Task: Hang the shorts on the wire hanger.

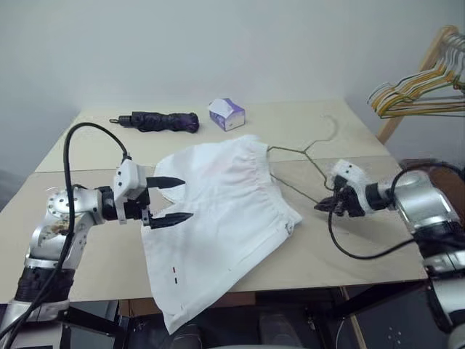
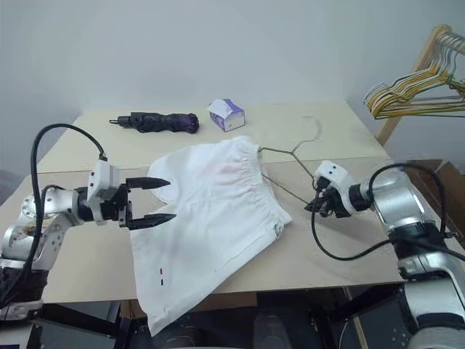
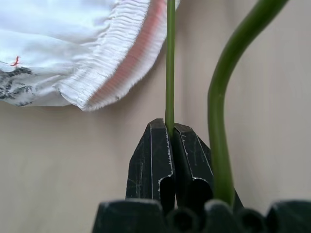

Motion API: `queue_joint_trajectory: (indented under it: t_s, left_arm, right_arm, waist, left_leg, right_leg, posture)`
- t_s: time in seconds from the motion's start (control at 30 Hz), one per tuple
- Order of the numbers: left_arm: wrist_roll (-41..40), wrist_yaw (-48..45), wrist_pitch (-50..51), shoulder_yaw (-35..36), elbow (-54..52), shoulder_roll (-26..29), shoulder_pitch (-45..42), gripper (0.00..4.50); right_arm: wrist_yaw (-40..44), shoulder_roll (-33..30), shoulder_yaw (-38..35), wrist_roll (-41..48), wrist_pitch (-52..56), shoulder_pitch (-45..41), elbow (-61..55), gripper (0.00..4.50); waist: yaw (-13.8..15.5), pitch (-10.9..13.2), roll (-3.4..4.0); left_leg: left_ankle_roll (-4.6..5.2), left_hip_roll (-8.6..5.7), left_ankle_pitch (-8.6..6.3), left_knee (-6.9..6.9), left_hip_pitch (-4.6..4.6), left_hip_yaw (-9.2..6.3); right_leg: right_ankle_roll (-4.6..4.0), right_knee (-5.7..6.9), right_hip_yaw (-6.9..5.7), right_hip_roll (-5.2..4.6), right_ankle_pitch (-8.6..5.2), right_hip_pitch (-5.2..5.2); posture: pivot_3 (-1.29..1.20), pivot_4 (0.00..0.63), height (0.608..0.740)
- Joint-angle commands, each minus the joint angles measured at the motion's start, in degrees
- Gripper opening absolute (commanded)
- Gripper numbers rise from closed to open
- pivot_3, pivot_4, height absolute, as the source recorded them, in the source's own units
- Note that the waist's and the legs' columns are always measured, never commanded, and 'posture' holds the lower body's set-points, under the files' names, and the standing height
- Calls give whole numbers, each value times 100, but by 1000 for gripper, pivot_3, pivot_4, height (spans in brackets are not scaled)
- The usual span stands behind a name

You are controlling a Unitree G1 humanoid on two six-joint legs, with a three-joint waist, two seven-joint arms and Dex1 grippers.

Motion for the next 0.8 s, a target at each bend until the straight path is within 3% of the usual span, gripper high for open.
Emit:
queue_joint_trajectory:
  t_s: [0.03,0.23,0.4,0.53,0.7,0.8]
  left_arm:
    - [230,-82,-483,17,589,25,-690,4488]
    - [558,-668,-1231,-193,1746,95,-1839,4488]
    - [779,-1769,-1720,-627,2212,257,-2478,4488]
    - [954,-2027,-2095,-1239,2659,207,-2883,4488]
    - [2075,-1901,-3466,-1992,3830,-118,-3371,4488]
    - [2273,-1901,-3769,-2087,4374,-420,-3591,3851]
  right_arm:
    - [-246,-141,-253,-148,-368,70,-1278,0]
    - [-280,-141,-4,-319,-262,332,-2407,0]
    - [-164,-125,310,-395,189,126,-2596,0]
    - [131,-92,471,-193,658,-133,-2721,0]
    - [331,-59,441,76,1028,-388,-2861,0]
    - [378,-62,404,197,1173,-451,-2923,0]
  waist:
    - [-12,0,0]
    - [-62,0,-1]
    - [-144,0,-1]
    - [-190,0,-1]
    - [-249,0,-2]
    - [-262,1,-3]
  left_leg:
    - [0,1,0,-1,-1,-1]
    - [-2,-1,-1,1,-14,-3]
    - [-2,0,-1,-1,-12,-4]
    - [-1,1,-1,-2,-12,-5]
    - [-1,1,-1,-2,-13,-8]
    - [-1,0,-1,0,-19,-9]
  right_leg:
    - [0,0,-1,0,0,0]
    - [2,-11,-3,0,0,-6]
    - [3,-3,-3,0,0,-10]
    - [2,-1,-4,0,0,-11]
    - [3,0,-4,0,0,-12]
    - [4,-1,-6,0,0,-14]
  posture:
    - [-203,0,740]
    - [-215,0,740]
    - [-220,0,740]
    - [-216,0,740]
    - [-218,0,740]
    - [-226,0,740]
